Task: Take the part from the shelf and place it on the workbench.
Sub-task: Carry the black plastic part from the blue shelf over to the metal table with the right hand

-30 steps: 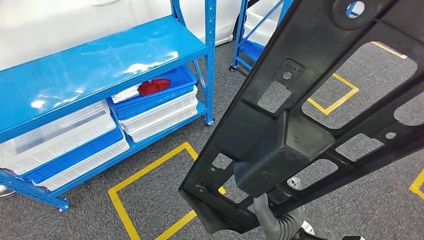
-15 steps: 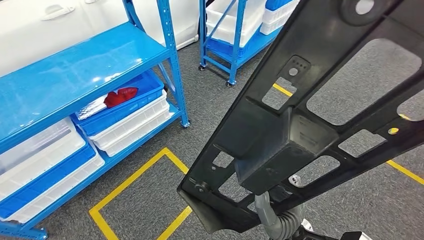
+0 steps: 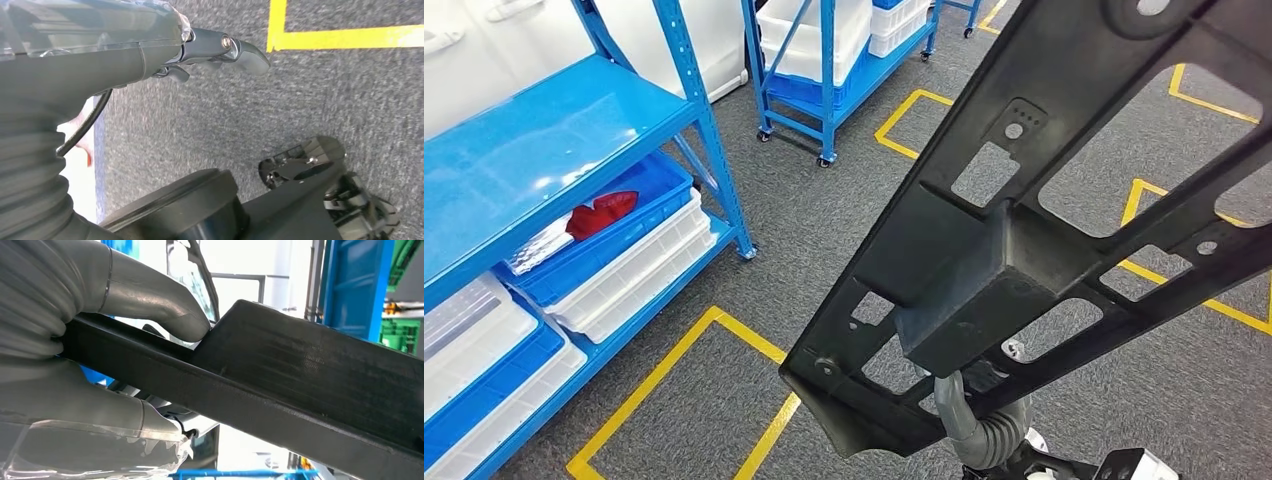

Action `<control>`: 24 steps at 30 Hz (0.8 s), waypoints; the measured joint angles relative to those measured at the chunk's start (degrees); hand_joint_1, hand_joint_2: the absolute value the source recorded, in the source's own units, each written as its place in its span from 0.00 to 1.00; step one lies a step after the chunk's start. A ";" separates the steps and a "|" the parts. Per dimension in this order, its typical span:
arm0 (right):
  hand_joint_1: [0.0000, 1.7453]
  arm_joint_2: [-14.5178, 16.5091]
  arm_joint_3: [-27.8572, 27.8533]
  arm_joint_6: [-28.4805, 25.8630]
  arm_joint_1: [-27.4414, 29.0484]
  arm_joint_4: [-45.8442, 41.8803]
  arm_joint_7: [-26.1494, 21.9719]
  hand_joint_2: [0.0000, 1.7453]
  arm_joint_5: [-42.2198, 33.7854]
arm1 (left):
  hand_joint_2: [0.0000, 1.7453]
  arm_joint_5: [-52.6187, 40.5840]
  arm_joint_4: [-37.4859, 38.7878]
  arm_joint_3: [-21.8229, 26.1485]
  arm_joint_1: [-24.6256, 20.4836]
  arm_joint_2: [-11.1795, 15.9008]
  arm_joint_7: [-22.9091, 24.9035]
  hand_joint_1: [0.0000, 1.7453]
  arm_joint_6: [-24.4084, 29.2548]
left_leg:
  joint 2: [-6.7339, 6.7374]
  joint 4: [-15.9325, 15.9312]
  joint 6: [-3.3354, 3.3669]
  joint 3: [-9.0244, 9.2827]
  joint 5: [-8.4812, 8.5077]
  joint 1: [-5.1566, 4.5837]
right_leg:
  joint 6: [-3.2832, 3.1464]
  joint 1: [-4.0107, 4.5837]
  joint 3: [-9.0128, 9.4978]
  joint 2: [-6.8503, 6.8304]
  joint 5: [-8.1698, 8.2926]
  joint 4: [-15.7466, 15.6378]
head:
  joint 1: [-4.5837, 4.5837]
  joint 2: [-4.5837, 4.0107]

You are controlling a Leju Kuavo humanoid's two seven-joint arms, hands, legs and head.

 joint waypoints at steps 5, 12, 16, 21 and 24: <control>1.00 0.10 -0.07 -0.26 -0.02 -0.07 -0.02 1.00 -0.01 | 1.00 -0.13 -0.02 0.01 -0.15 0.06 -0.08 0.00 -0.08 | 1.37 0.17 -1.27 0.53 -1.00 -0.20 | -1.77 0.36 1.50 0.89 0.62 -3.56 | -0.01 0.01; 1.00 0.38 -0.15 -0.71 0.10 -0.13 -0.09 1.00 0.03 | 1.00 -0.04 -0.02 0.07 -0.37 0.22 -0.23 0.00 -0.19 | -3.93 15.68 -2.23 -6.90 -6.55 0.23 | -2.62 0.00 2.05 5.68 0.87 -4.01 | -0.02 0.00; 1.00 0.39 -0.16 -0.74 0.07 -0.14 -0.12 1.00 0.03 | 1.00 0.13 -0.02 0.16 -0.04 0.37 -0.27 0.00 -0.21 | -8.32 2.37 -2.10 -1.58 0.31 1.01 | -1.63 -0.13 1.62 8.84 0.54 -2.95 | -0.02 0.01; 1.00 0.42 -0.17 -0.55 0.17 -0.14 -0.20 1.00 0.03 | 1.00 0.44 -0.02 0.28 -0.14 0.28 -0.38 0.00 -0.10 | -7.16 0.58 -0.31 -1.12 0.69 0.88 | 0.13 -0.27 -0.16 8.70 0.20 -1.46 | -0.01 0.02; 1.00 0.41 -0.17 -0.25 -0.05 -0.11 -0.25 1.00 0.04 | 1.00 0.44 -0.02 0.36 0.11 0.31 -0.40 0.00 -0.03 | -4.63 0.32 0.43 -1.07 0.75 0.58 | 0.53 -0.19 -4.92 4.05 -4.71 8.41 | 0.00 0.01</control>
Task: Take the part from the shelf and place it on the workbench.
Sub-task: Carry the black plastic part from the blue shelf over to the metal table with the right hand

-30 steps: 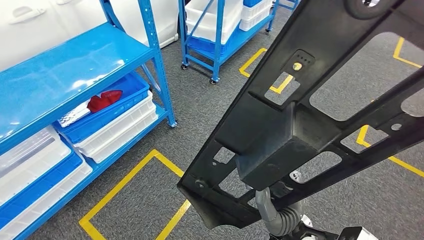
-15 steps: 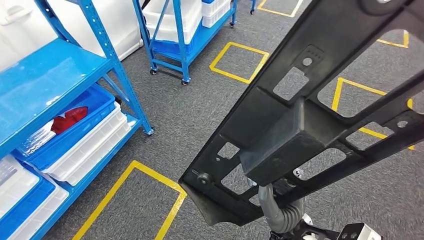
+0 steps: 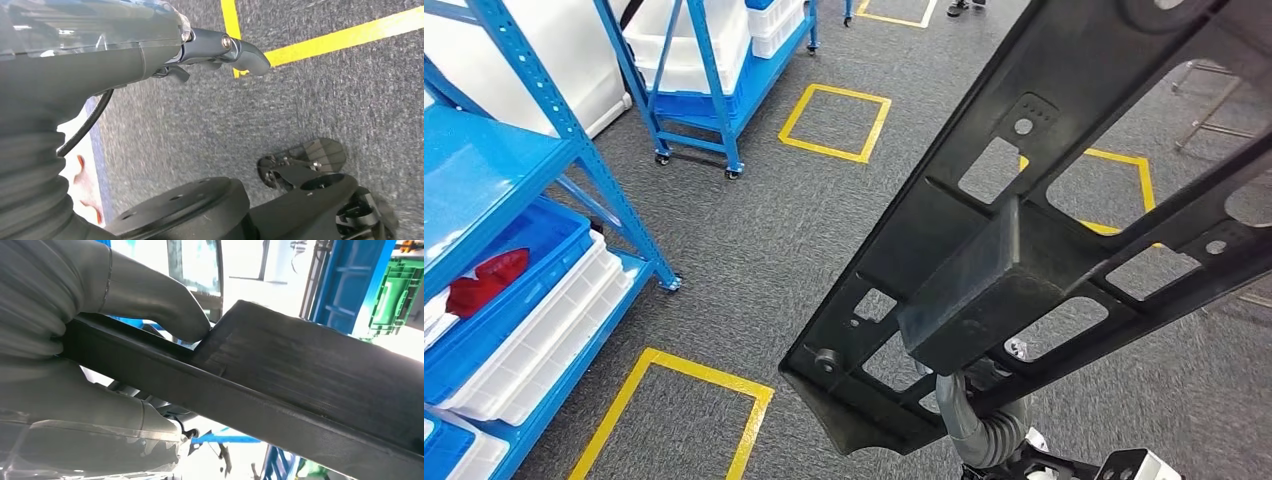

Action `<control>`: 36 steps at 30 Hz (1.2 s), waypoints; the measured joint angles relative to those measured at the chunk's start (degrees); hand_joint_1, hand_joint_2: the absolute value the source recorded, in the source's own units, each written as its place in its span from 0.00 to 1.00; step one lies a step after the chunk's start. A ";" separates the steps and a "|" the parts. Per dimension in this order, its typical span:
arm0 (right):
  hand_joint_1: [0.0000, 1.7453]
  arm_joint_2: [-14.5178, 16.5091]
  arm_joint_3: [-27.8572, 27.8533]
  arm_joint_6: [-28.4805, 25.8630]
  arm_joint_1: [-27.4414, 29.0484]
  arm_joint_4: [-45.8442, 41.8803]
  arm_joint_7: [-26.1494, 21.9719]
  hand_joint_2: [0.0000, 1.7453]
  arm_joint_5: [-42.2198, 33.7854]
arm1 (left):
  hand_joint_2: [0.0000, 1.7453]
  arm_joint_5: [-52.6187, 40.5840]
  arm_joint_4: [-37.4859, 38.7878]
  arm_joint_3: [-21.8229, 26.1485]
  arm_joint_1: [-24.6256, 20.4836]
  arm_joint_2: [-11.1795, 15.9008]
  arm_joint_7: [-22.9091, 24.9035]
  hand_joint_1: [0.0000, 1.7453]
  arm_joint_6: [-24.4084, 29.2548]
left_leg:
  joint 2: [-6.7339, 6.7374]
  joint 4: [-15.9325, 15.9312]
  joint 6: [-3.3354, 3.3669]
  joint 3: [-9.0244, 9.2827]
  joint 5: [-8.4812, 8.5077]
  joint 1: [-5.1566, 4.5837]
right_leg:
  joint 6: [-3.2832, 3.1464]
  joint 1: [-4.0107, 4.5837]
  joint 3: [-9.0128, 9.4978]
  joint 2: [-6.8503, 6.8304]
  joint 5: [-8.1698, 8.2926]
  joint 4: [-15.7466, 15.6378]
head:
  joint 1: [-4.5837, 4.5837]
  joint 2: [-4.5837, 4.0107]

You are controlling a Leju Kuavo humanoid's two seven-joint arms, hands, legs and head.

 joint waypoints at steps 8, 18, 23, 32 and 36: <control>1.00 0.01 0.00 0.26 -0.08 0.17 -0.02 1.00 -0.01 | 1.00 -0.01 0.00 0.15 0.05 0.07 0.00 0.00 0.04 | 5.22 0.06 -0.70 0.88 -1.01 -0.88 | -1.40 0.86 6.00 -5.89 4.87 -10.68 | 0.00 0.01; 1.00 0.50 -0.15 1.32 -0.18 0.25 -0.02 1.00 -0.05 | 1.00 -0.03 -0.02 0.31 -0.37 0.10 -0.39 0.00 -0.15 | 0.74 16.45 -2.37 -6.68 -8.01 -0.48 | -3.22 0.37 6.72 0.79 5.29 -12.15 | -0.02 -0.01; 1.00 0.57 -0.17 1.41 -0.20 0.33 -0.01 1.00 -0.05 | 1.00 -0.09 -0.02 0.32 -0.18 0.19 -0.33 0.00 -0.21 | -4.11 1.56 -2.24 -0.97 0.01 0.29 | -2.07 0.24 6.37 4.69 4.99 -11.20 | -0.01 -0.01; 1.00 0.61 -0.22 1.93 -0.34 0.32 0.31 1.00 -0.05 | 1.00 0.10 -0.02 0.40 0.08 0.22 -0.43 0.00 -0.17 | 0.61 0.02 0.25 -0.50 0.29 -0.31 | 0.31 -0.16 -1.83 -0.67 -1.95 3.75 | 0.00 -0.01; 1.00 0.61 -0.22 1.99 -0.32 0.32 0.36 1.00 -0.05 | 1.00 0.10 -0.02 0.43 0.10 0.24 -0.44 0.00 -0.15 | 0.91 0.03 0.28 -0.50 0.27 -0.37 | 0.36 -0.22 -2.63 -0.72 -2.49 5.37 | 0.00 -0.01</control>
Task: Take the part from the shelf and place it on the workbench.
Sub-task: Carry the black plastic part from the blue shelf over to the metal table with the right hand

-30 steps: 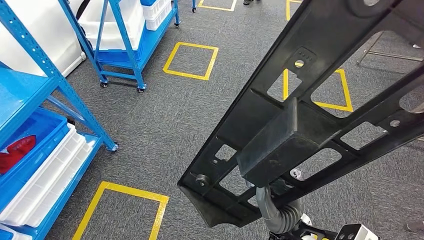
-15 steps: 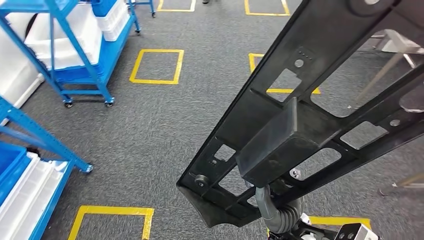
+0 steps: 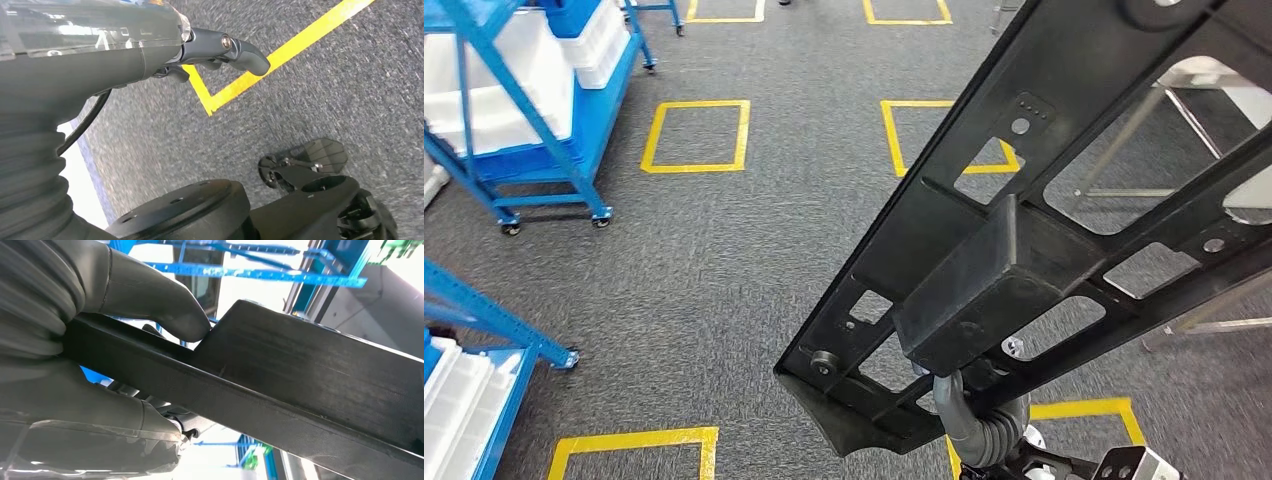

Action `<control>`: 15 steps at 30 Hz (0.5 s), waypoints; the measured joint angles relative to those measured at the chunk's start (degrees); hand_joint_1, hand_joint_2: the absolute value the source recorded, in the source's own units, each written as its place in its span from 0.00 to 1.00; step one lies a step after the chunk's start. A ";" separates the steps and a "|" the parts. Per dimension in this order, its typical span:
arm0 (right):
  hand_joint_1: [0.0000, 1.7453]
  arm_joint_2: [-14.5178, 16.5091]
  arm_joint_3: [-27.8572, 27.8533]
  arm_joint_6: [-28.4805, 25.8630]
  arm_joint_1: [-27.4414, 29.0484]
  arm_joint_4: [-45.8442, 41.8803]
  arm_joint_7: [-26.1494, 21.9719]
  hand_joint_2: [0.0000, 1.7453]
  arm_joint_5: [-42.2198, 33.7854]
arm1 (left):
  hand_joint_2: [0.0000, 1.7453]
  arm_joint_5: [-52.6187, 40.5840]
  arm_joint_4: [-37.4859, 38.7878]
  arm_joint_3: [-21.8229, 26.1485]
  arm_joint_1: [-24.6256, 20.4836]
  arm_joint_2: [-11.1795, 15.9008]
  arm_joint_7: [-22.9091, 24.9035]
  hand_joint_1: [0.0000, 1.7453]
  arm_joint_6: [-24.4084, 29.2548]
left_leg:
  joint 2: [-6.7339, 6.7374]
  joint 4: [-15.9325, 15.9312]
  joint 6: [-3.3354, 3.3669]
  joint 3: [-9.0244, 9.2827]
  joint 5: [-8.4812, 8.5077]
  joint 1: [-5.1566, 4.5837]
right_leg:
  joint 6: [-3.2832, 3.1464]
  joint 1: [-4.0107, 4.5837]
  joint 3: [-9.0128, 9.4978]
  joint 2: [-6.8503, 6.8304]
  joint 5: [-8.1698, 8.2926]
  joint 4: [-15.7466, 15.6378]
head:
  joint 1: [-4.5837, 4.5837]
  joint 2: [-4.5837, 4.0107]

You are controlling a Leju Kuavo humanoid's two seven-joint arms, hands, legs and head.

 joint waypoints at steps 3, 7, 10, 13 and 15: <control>1.00 0.00 0.00 0.01 0.00 0.01 0.01 1.00 0.00 | 1.00 0.00 0.00 0.00 0.00 0.01 0.00 0.00 0.00 | 0.07 0.00 0.01 0.00 -0.01 -0.01 | 0.01 -0.01 -0.14 -0.01 -0.05 0.28 | 0.00 0.00; 1.00 0.02 0.00 0.25 0.04 0.04 0.14 1.00 0.00 | 1.00 0.00 0.00 0.08 0.02 0.04 0.00 0.00 0.03 | 1.89 0.01 -0.04 0.31 -0.33 -0.20 | -0.09 -0.10 1.37 -0.49 2.86 -2.77 | 0.00 0.00; 1.00 0.21 -0.03 0.39 -0.09 0.02 0.22 1.00 -0.01 | 1.00 0.00 -0.01 0.20 -0.02 0.02 -0.01 0.00 0.03 | 3.11 1.11 -1.04 0.85 -1.92 -0.33 | -1.67 0.54 7.79 -2.36 7.35 -14.77 | -0.01 0.00; 1.00 0.56 -0.10 0.46 -0.32 0.06 0.24 1.00 -0.03 | 1.00 0.09 -0.04 0.37 -0.05 0.01 -0.14 0.00 -0.04 | 0.23 11.55 -2.50 -3.21 -7.87 -0.14 | -3.42 0.49 9.83 -0.13 7.90 -18.29 | -0.02 0.01; 1.00 0.63 -0.12 0.45 -0.30 0.22 0.29 1.00 -0.06 | 1.00 0.14 -0.04 0.44 -0.21 0.02 -0.25 0.00 -0.05 | -0.23 16.38 -2.74 -5.89 -8.84 -0.02 | -3.42 0.45 9.86 1.39 7.83 -18.15 | -0.02 0.00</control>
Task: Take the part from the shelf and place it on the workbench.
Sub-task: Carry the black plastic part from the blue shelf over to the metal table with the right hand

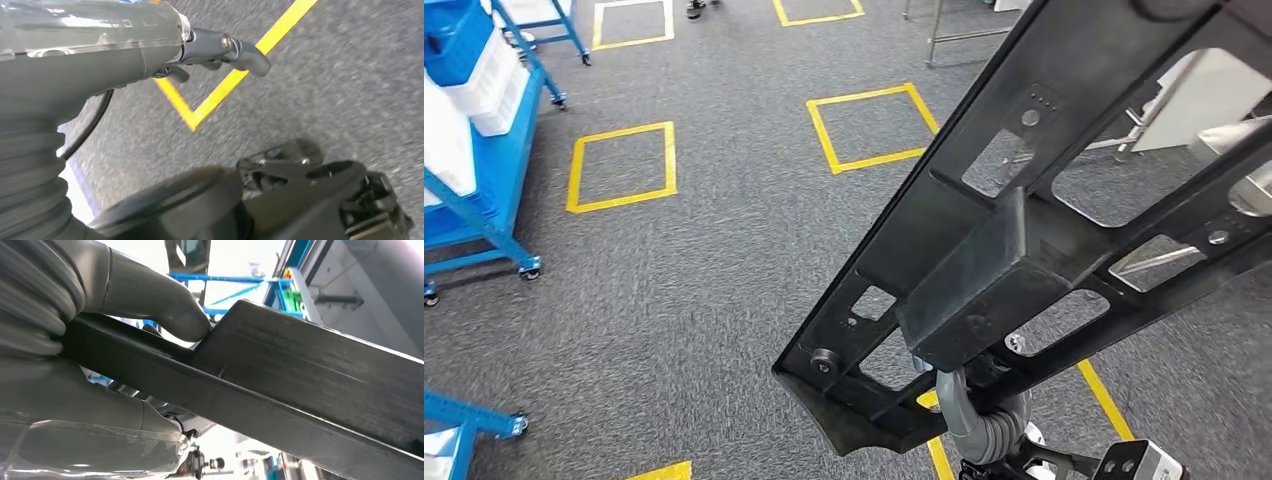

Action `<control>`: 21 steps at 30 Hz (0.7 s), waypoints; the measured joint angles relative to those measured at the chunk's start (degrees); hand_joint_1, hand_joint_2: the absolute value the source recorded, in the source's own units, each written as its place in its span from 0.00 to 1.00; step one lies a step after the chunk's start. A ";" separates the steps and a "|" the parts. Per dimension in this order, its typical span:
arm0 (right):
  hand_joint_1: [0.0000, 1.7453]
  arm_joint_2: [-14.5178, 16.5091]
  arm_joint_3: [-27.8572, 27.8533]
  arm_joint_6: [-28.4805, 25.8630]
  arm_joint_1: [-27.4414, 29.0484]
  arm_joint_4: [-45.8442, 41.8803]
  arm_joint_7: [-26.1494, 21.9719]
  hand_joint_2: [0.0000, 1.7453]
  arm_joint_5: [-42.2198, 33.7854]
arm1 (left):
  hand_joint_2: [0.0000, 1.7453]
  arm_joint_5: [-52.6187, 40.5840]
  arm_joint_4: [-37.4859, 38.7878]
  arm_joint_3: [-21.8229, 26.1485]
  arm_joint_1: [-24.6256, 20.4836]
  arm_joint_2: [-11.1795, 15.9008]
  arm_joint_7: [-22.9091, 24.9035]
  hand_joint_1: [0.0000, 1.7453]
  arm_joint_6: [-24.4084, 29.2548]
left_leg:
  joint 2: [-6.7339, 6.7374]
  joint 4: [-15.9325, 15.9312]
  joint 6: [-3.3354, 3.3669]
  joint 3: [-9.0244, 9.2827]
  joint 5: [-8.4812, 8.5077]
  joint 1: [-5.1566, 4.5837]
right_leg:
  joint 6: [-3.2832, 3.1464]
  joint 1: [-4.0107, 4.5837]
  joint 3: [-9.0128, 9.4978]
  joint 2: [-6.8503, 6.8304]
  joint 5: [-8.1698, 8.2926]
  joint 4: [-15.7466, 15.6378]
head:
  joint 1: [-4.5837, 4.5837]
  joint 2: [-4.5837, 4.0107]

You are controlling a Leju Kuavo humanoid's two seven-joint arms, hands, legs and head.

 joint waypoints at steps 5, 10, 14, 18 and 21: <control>1.00 0.01 -0.05 -0.01 -0.03 0.24 -0.03 1.00 -0.20 | 1.00 -0.14 -0.01 0.02 0.14 0.08 0.13 0.00 -0.03 | -3.74 -14.01 -0.14 5.44 8.22 0.91 | 1.22 -0.26 -0.36 4.01 -0.62 1.42 | 0.01 0.01; 1.00 0.02 -0.21 0.01 0.07 0.40 -0.14 1.00 -0.40 | 1.00 -0.11 -0.01 0.02 -0.05 -0.01 0.19 0.00 -0.09 | -2.67 -15.94 1.63 6.10 8.50 0.75 | 2.99 -0.45 -1.82 3.82 -1.01 2.60 | 0.02 0.01; 1.00 0.02 -0.31 0.01 -0.13 0.62 -0.24 1.00 -0.49 | 1.00 -0.05 -0.02 0.04 0.32 0.02 0.25 0.00 -0.10 | 0.36 -16.31 2.44 6.19 8.52 0.36 | 3.59 -0.45 -8.22 -1.27 -7.00 15.57 | 0.02 0.00; 1.00 0.02 -0.34 0.01 -0.08 0.87 -0.24 1.00 -0.54 | 1.00 -0.05 -0.02 0.04 0.39 0.04 0.28 0.00 -0.08 | 3.23 -16.30 2.41 6.78 7.97 -0.05 | 2.97 -0.29 -5.55 -2.85 -2.86 10.59 | 0.02 0.00; 1.00 0.03 -0.34 -0.02 -0.11 0.85 -0.23 1.00 -0.58 | 1.00 -0.06 -0.02 0.04 0.45 -0.03 0.23 0.00 -0.07 | 4.76 -16.32 1.78 7.35 7.42 -0.33 | 1.54 0.94 -1.05 -6.44 -0.47 1.85 | 0.02 0.01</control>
